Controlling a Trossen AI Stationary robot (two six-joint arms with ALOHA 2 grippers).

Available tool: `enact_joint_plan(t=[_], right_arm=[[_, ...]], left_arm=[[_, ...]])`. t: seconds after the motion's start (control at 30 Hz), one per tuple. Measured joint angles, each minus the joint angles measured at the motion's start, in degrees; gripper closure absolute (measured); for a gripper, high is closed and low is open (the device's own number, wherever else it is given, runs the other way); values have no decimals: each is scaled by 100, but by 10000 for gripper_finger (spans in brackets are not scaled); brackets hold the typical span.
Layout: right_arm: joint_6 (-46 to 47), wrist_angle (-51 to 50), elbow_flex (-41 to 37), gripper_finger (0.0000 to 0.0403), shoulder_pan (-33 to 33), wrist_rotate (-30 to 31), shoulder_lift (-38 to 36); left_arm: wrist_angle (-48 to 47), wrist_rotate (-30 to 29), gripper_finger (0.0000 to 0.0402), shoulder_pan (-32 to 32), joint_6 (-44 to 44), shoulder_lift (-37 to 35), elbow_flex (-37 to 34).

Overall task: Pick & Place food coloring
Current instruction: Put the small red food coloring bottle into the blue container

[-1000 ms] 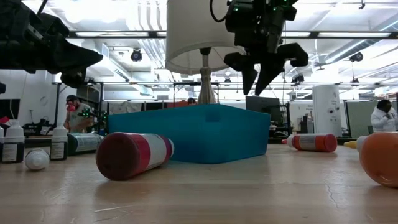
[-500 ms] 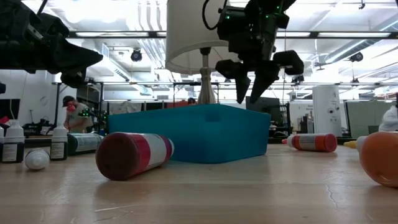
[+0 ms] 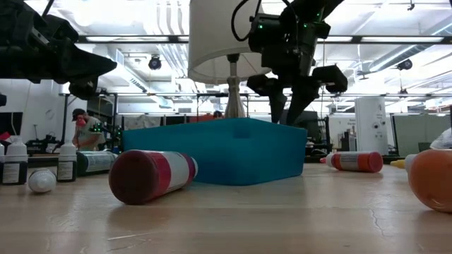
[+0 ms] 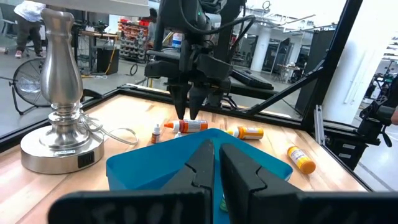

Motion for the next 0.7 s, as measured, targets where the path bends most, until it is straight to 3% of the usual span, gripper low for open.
enact_joint_plan(t=[0.7], right_arm=[[172,97,44,266,-73,22,534]], left_arm=[[-2,-2,402,0,0,0,0]])
